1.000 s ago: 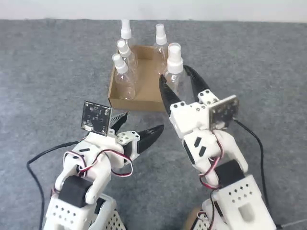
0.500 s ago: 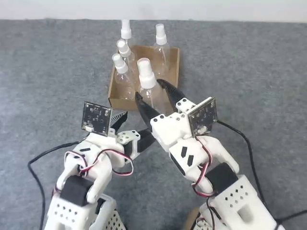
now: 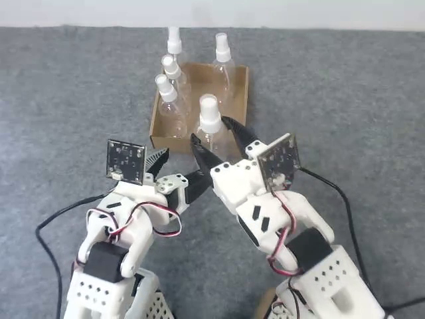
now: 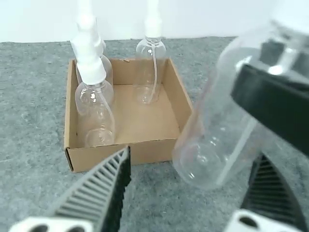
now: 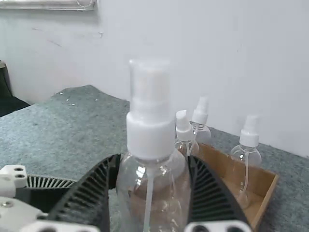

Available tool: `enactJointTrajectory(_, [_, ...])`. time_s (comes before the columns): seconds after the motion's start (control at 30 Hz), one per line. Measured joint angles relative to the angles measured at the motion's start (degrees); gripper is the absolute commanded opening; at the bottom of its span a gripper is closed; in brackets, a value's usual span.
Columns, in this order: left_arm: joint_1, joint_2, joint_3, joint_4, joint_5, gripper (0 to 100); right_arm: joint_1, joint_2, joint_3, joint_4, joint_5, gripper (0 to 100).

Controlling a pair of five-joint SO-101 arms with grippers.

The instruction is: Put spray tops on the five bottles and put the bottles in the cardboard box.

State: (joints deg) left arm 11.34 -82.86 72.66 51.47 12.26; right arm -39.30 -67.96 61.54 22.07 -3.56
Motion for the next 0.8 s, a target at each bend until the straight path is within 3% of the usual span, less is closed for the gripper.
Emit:
enactJointTrajectory(0.57, [-1.0, 0.0, 0.0, 0.0, 0.0, 36, -0.6, -1.5, 0.0, 1.9, 0.3, 0.6])
enactJointTrajectory(0.8, [-1.3, 0.0, -0.1, 1.2, 0.0, 36, 2.6, 0.4, 0.0, 0.5, 1.1, 0.6])
